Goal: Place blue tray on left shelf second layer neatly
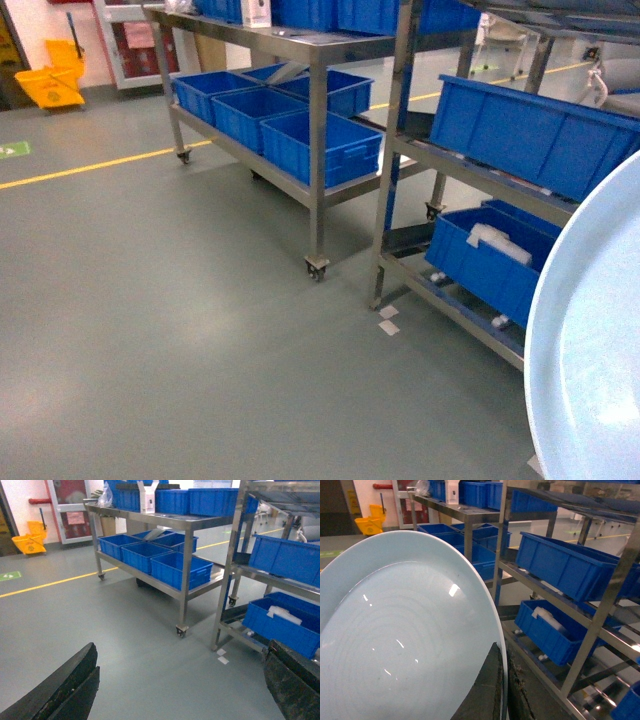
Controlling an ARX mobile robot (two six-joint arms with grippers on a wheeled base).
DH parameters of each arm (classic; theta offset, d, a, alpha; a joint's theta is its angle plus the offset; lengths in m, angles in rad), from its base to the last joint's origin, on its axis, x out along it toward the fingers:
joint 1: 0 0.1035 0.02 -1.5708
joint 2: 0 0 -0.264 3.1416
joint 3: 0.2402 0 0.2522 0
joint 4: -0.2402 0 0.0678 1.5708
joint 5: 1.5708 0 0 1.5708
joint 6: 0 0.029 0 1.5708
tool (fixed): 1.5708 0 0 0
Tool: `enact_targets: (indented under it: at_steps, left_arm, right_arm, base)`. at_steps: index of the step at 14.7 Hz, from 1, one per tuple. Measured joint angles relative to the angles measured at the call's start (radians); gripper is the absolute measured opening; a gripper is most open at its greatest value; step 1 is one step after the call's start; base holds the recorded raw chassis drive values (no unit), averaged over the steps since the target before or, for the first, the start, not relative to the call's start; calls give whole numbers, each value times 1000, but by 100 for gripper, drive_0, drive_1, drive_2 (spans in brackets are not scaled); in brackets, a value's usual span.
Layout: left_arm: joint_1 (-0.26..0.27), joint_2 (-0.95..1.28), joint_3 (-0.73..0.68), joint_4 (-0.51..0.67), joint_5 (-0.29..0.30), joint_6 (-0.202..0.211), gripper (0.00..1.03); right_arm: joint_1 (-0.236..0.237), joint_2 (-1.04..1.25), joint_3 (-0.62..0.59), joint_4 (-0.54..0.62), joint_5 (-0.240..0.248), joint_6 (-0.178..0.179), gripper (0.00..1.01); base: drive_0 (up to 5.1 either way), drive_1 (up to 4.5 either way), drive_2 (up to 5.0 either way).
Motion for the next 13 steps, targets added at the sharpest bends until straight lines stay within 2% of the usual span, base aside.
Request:
enact_targets:
  at_steps: [13]
  left_arm:
    - [0,0,0,0,0,0,98]
  right_arm:
    - [0,0,0,0,0,0,2]
  base:
    - [-183,-183,-183]
